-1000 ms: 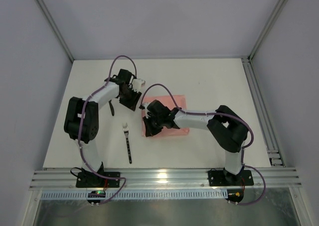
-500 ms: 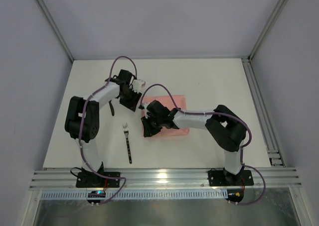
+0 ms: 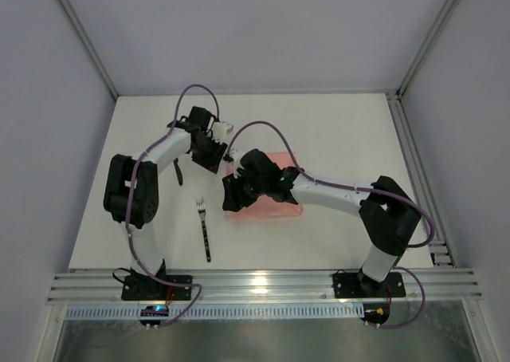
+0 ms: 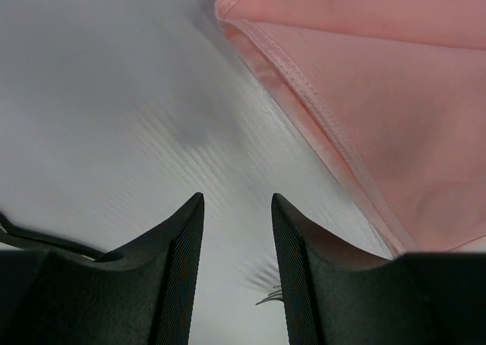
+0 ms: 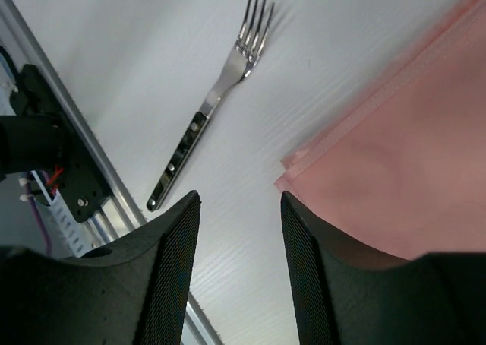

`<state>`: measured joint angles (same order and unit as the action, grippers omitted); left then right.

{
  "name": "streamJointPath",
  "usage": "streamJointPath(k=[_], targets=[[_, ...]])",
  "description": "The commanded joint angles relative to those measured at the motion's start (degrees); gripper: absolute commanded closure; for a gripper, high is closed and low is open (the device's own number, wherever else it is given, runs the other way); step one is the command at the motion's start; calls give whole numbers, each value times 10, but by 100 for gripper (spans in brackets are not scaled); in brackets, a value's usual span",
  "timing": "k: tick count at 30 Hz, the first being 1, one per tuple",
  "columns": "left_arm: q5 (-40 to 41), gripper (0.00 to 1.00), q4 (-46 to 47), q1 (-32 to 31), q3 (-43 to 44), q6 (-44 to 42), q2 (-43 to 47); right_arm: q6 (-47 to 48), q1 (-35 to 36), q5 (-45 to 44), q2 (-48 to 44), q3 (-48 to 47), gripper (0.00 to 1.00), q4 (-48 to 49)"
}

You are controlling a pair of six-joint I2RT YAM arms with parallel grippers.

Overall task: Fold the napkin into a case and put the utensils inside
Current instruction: Fold the top corner of the square-folded napkin at the center of the board, then pick up the upper triangle-folded napkin from the center of the board.

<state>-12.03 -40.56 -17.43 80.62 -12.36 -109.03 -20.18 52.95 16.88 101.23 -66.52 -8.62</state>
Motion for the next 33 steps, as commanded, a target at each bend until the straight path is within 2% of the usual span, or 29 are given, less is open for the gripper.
streamJointPath(k=[1, 2, 6, 7, 9, 13, 22, 28, 33], targets=[[-12, 57, -3, 3, 32, 5, 24, -13, 2, -12, -77, -5, 49, 15], [-16, 57, -4, 2, 36, 6, 25, -22, 1, -34, -87, 10, 49, 10], [-17, 63, -9, -21, 60, 6, 26, -51, -16, -75, -113, 53, 75, -3], [-12, 64, -11, -30, 65, 5, 22, -57, -21, -75, -112, 63, 87, 1], [-5, 66, -12, -62, 74, 1, 17, -80, -42, -65, -109, 89, 96, 9], [6, 68, 15, -99, 78, -5, 0, -106, -73, -61, -109, 139, 96, 52], [96, 75, 41, -100, 114, -8, -104, -136, -130, -59, -115, 245, 96, 120], [115, 76, 56, -99, 125, -21, -135, -155, -157, -54, -108, 322, 96, 161], [136, 76, 63, -96, 131, -29, -142, -169, -160, -49, -111, 351, 96, 181]])
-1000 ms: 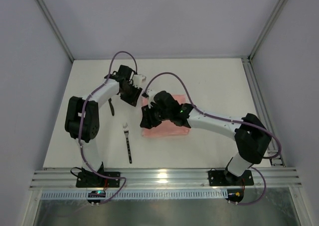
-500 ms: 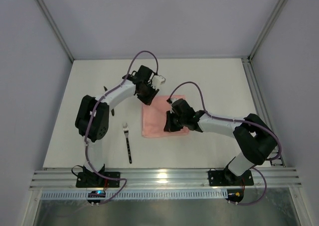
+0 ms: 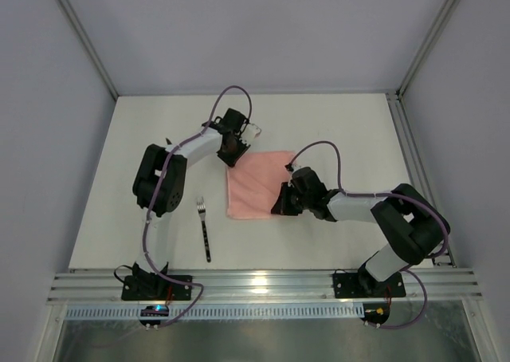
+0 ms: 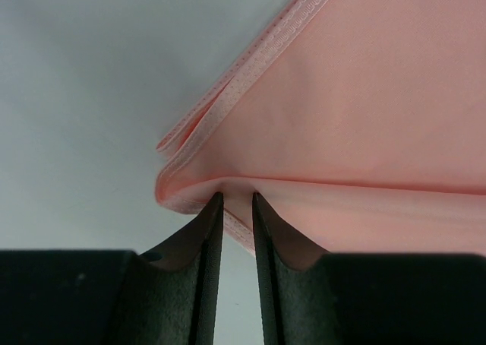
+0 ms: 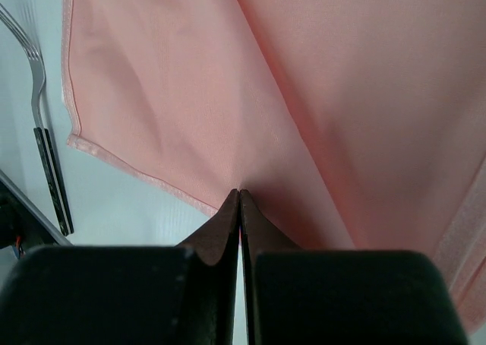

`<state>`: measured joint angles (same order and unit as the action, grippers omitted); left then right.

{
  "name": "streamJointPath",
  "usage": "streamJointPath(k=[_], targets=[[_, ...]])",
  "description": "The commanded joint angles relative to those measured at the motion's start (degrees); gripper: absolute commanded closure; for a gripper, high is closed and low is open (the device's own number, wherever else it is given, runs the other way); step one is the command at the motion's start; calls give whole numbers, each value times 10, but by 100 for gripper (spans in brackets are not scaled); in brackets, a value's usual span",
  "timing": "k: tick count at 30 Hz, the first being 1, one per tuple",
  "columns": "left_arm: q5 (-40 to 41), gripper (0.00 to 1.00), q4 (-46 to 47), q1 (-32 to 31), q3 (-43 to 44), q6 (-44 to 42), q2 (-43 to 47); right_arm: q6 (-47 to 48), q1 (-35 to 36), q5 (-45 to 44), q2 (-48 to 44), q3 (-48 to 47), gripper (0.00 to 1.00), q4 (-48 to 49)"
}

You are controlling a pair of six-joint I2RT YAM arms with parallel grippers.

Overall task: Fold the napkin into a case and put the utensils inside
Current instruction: Pick up the upper triangle-folded napkin from the center of the board.

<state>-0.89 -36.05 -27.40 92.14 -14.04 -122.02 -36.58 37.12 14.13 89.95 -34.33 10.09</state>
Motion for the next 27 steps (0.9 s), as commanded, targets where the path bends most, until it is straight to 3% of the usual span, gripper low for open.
streamJointPath(k=[1, 6, 9, 15, 20, 27], targets=[[26, 76, 18, 4, 16, -12, -11, -7, -1, -21, 0, 35, 96, -3], [-1, 75, 13, 6, 16, -12, 10, -3, -1, -2, -11, 9, 96, -13], [-65, 68, -3, 2, 10, -18, 60, -2, -1, 3, -12, -8, 96, -19], [-195, 52, -47, -20, -50, -122, 214, -10, -1, 1, -17, -20, 96, -29], [-166, 45, -110, -72, -161, -231, 281, -17, -2, 13, -1, -24, 96, -12], [-95, 42, -52, -179, -317, -302, 335, -35, -3, 20, 0, -24, 96, 3]])
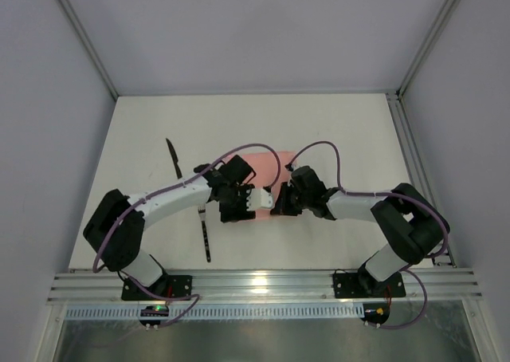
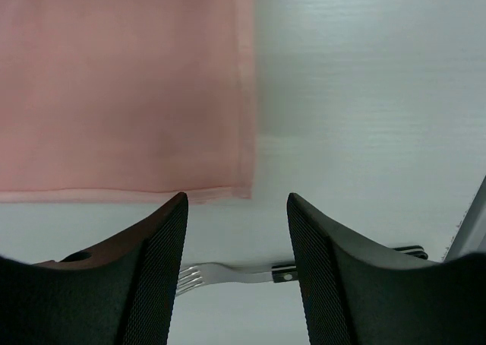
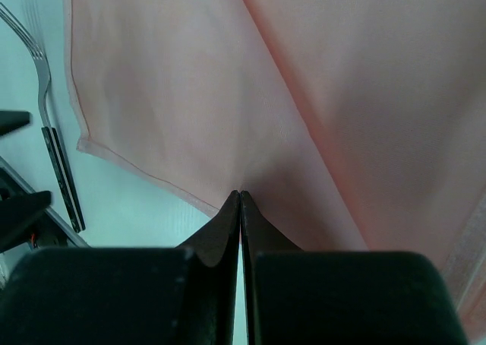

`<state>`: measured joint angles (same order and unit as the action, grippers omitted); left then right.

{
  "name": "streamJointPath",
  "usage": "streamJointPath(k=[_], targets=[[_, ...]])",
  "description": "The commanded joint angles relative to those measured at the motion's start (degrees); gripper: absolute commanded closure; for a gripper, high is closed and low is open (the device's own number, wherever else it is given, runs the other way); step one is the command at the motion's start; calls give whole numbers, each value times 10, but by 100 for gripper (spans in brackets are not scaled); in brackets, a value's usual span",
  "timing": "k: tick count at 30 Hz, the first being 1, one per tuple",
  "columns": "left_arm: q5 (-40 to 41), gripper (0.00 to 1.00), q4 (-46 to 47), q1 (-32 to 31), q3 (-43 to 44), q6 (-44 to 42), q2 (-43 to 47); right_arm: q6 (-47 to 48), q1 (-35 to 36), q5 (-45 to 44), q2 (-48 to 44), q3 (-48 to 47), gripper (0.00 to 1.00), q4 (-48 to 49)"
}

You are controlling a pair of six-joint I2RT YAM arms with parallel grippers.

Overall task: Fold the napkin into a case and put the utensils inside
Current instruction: Pick up the upper triangle-folded napkin from the center of the board.

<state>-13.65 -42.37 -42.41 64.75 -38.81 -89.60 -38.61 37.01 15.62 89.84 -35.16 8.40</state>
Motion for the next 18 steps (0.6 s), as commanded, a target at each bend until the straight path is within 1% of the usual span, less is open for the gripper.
streamJointPath(k=[1, 2, 3, 4, 6, 10, 14, 18], targets=[[60, 43, 31, -38, -58, -57, 21, -16, -2, 6, 2, -16, 96, 21], [75, 43, 51, -55, -70, -58, 26, -16, -3, 5, 2, -17, 96, 24], [89, 42, 86, -62, -90, -65, 29, -17, -2, 4, 2, -17, 96, 23], [113, 42, 101, -68, -99, -68, 32, -16, -2, 3, 2, -17, 96, 24], [127, 42, 133, -80, -117, -80, 30, -17, -3, 4, -1, -12, 96, 25], [166, 42, 144, -89, -127, -87, 2, -17, -2, 0, -6, -3, 96, 28], [208, 44, 175, -89, -139, -87, -36, -15, -3, -1, -12, 3, 96, 31], [201, 49, 160, -89, -145, -89, -41, -13, -4, 0, -16, 2, 96, 32]])
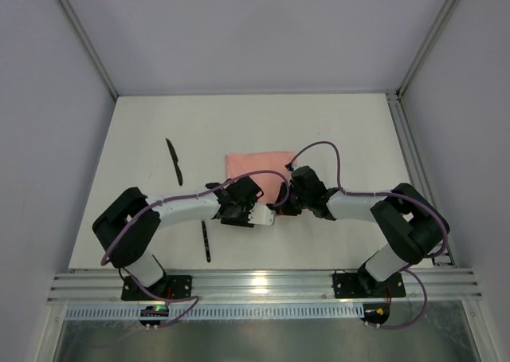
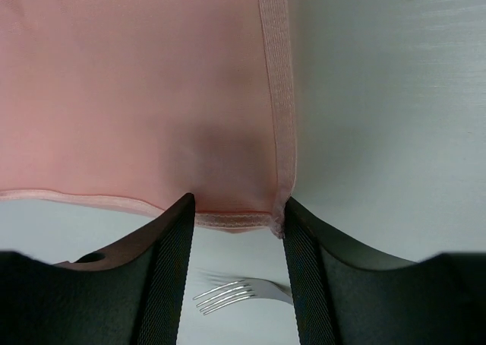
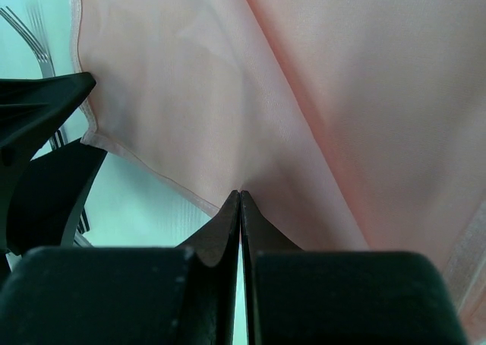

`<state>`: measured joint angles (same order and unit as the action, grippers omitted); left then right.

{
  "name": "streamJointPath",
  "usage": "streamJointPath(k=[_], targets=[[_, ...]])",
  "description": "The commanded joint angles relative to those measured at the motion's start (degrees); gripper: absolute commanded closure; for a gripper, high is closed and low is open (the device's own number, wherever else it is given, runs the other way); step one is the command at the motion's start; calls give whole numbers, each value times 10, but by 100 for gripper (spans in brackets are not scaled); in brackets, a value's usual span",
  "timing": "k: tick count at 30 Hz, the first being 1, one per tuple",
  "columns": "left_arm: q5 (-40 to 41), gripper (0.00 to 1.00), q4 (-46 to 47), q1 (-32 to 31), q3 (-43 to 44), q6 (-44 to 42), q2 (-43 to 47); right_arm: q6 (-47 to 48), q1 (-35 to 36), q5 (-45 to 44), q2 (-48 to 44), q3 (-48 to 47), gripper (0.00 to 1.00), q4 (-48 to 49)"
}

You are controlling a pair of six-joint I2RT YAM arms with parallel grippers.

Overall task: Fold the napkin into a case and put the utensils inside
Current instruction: Pick up the upper triangle-folded napkin from the center of the board.

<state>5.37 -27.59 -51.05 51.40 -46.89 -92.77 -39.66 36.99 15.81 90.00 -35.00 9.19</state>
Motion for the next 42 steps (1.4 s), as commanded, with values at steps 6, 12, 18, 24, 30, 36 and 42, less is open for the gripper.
streamJointPath(k=[6, 12, 18, 24, 30, 36, 42], targets=[[20, 58, 3, -3, -20, -7, -21, 5, -7, 1, -22, 2, 96, 24], [22, 100, 21, -3, -17, 7, -40, 8, -10, 4, -36, 6, 96, 23], [-11, 100, 11, 4, 11, 33, -14, 47, -11, 19, -96, -3, 96, 11], [-106, 100, -76, 49, 81, 63, 22, 152, -10, -85, -277, -24, 83, -107], [-139, 100, -122, 62, 125, 64, 26, 287, -12, -206, -452, 3, 47, -167], [-144, 100, -144, 69, 148, 60, 19, 438, -10, -11, -607, 126, 20, -9], [-144, 100, -157, 72, 160, 59, 15, 569, 104, -101, -597, 218, 17, 50]])
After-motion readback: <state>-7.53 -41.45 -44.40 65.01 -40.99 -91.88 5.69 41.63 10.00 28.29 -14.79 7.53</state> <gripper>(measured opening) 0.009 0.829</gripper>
